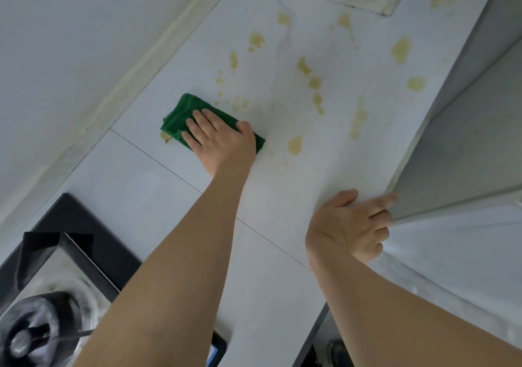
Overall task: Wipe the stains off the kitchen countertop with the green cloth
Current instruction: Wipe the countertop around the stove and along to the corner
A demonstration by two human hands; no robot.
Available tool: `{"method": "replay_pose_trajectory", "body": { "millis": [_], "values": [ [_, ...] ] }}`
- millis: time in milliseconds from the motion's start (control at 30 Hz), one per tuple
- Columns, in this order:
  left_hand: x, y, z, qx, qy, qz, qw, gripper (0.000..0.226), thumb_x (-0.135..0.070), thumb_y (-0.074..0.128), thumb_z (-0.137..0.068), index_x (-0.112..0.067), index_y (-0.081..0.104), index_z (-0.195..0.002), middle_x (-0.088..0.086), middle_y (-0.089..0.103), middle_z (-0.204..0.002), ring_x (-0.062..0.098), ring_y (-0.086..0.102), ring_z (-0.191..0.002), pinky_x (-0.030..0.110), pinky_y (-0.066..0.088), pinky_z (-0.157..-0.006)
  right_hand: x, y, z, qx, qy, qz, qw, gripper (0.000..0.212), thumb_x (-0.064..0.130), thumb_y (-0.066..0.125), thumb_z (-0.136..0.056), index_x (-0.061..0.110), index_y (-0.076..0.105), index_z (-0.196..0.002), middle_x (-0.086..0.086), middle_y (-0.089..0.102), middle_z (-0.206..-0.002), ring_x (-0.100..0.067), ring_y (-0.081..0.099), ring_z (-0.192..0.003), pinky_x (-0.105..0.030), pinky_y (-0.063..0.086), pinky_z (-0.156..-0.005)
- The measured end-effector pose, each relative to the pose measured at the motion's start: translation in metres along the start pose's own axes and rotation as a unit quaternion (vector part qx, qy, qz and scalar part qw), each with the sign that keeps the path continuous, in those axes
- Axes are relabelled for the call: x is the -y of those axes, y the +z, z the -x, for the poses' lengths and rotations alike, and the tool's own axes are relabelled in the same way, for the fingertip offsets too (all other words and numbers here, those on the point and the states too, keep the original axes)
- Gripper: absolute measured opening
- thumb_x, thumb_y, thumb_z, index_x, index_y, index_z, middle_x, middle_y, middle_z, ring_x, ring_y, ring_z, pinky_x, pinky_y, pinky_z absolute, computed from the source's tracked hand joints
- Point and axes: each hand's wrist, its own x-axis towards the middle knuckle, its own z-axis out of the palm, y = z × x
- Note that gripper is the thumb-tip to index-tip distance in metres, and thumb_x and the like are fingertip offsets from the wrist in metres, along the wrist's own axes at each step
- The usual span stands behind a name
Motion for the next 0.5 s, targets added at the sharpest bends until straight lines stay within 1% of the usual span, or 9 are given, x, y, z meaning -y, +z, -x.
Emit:
{"method": "replay_pose_trajectory", "body": {
  "millis": [67,167,267,367,500],
  "values": [
    [0.01,0.003,0.026,0.002,0.039,-0.005,0.999,0.076,-0.043,0.023,-0.095,-0.004,0.002,-0.157,0.012,0.002,-0.166,0.028,-0.002,-0.153,0.048,-0.004,-0.123,0.001,0.0,0.0,0.004,-0.001,0.0,1.0,0.067,0.044,0.022,-0.098,0.009,0.005,-0.153,-0.019,0.04,-0.139,-0.036,0.046,-0.112,-0.046,0.038,-0.091],
    [0.03,0.005,0.085,0.009,0.061,-0.029,0.998,0.074,-0.042,0.023,-0.097,-0.004,0.0,-0.157,0.011,-0.001,-0.166,0.027,-0.004,-0.152,0.045,-0.008,-0.123,0.003,-0.003,0.001,0.007,-0.001,-0.004,1.0,0.067,0.045,0.023,-0.098,0.01,0.006,-0.153,-0.018,0.04,-0.139,-0.036,0.046,-0.112,-0.046,0.038,-0.09],
    [0.03,0.004,0.107,0.024,0.036,-0.044,0.998,0.073,-0.04,0.02,-0.096,-0.005,-0.001,-0.157,0.011,-0.001,-0.166,0.028,-0.004,-0.152,0.047,-0.007,-0.123,0.003,-0.003,0.002,0.006,0.001,-0.002,1.0,0.068,0.044,0.025,-0.098,0.009,0.007,-0.153,-0.018,0.042,-0.138,-0.036,0.047,-0.113,-0.045,0.038,-0.09],
    [0.012,0.004,0.091,0.031,-0.004,-0.053,0.998,0.074,-0.038,0.018,-0.094,-0.004,-0.003,-0.156,0.012,-0.002,-0.166,0.03,-0.004,-0.152,0.049,-0.006,-0.122,0.003,-0.003,0.003,0.006,-0.001,0.0,1.0,0.068,0.045,0.025,-0.097,0.009,0.008,-0.153,-0.019,0.042,-0.139,-0.036,0.047,-0.113,-0.046,0.039,-0.092],
    [-0.033,0.004,0.056,0.04,-0.059,-0.025,0.997,0.075,-0.04,0.02,-0.095,-0.002,-0.004,-0.156,0.014,-0.004,-0.165,0.032,-0.006,-0.152,0.051,-0.009,-0.121,0.004,-0.003,0.005,-0.005,-0.002,0.001,1.0,0.07,0.046,0.022,-0.095,0.01,0.01,-0.153,-0.018,0.043,-0.137,-0.037,0.048,-0.111,-0.047,0.038,-0.091]
  ]
}}
